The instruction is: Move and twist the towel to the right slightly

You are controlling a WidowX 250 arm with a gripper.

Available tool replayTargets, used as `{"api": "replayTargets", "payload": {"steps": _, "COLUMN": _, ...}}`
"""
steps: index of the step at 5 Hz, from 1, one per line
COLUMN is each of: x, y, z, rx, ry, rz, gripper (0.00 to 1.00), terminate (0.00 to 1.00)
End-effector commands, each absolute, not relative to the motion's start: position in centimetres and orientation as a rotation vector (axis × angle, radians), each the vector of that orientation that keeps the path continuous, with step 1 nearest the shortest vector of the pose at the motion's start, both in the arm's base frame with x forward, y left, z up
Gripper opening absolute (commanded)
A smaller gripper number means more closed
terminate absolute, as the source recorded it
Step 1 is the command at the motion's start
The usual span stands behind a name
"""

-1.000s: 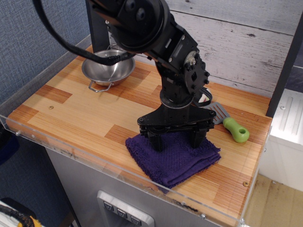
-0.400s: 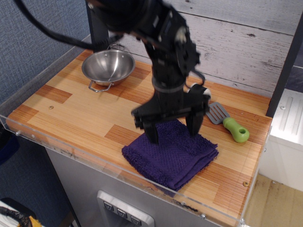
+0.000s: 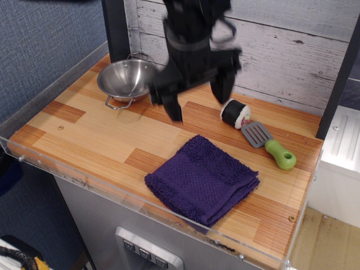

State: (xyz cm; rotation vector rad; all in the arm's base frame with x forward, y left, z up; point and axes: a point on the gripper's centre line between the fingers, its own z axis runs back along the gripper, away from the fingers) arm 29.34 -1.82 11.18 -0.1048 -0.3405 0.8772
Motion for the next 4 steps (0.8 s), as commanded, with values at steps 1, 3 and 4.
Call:
{"api": "replayTargets", "payload": {"steps": 1, "x": 28.33, "y": -0.39, "z": 16.2, "rx": -0.185, "ry": -0.484, "rz": 0.984, "gripper": 1.0, "terminate": 0.0}}
{"api": "replayTargets", "payload": {"steps": 3, "x": 28.33, "y": -0.39, "z": 16.2, "rx": -0.185, "ry": -0.484, "rz": 0.984, "gripper": 1.0, "terminate": 0.0}}
{"api": "replayTargets", "payload": {"steps": 4, "x": 28.33, "y": -0.39, "z": 16.2, "rx": -0.185, "ry": -0.484, "rz": 0.984, "gripper": 1.0, "terminate": 1.0}}
